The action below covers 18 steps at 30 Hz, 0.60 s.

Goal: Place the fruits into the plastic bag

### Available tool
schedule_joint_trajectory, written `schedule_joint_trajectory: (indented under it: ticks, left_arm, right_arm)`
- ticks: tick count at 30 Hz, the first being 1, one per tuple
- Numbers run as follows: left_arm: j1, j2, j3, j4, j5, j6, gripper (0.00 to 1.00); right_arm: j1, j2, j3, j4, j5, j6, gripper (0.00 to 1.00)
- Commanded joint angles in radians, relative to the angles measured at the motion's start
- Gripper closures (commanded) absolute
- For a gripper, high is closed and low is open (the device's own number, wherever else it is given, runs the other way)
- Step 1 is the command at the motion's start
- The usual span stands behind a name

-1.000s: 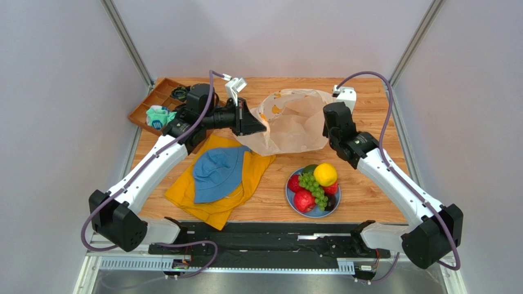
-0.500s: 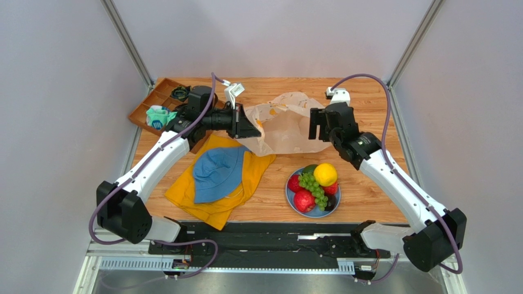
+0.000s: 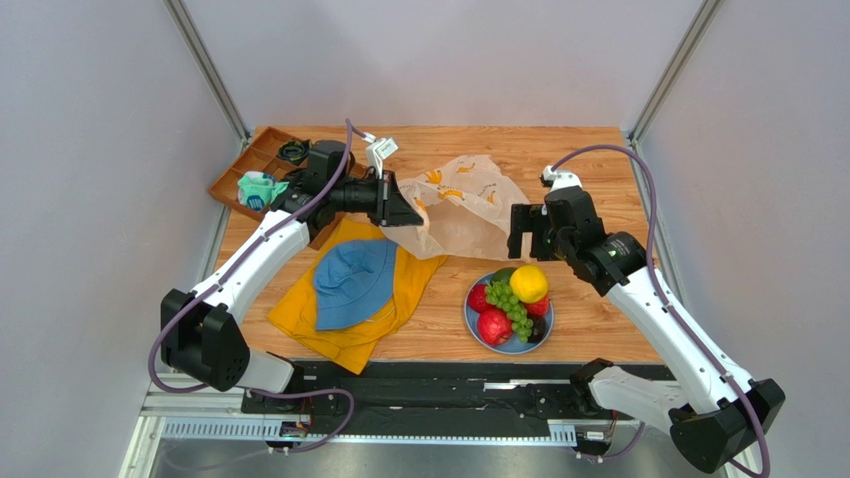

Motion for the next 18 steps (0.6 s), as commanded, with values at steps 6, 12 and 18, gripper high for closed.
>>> schedule_joint_trajectory:
  ticks: [6,12,18]
  left_arm:
    - [0.015,-0.019,0.009,-0.013,0.024,0.039,1.0]
    - [0.016,-0.023,0.007,-0.013,0.027,0.041,1.0]
    - [0.018,-0.016,0.007,-0.011,0.029,0.039,1.0]
  right_arm:
    - [-0.084,0.024,-0.11,-0.077,-0.173,0.068,0.0]
    - [-0.177,0.023,-0.166,-0.028,-0.313,0.086,0.0]
    - [-0.185,0.035,-0.208,0.015,-0.322,0.108,0.0]
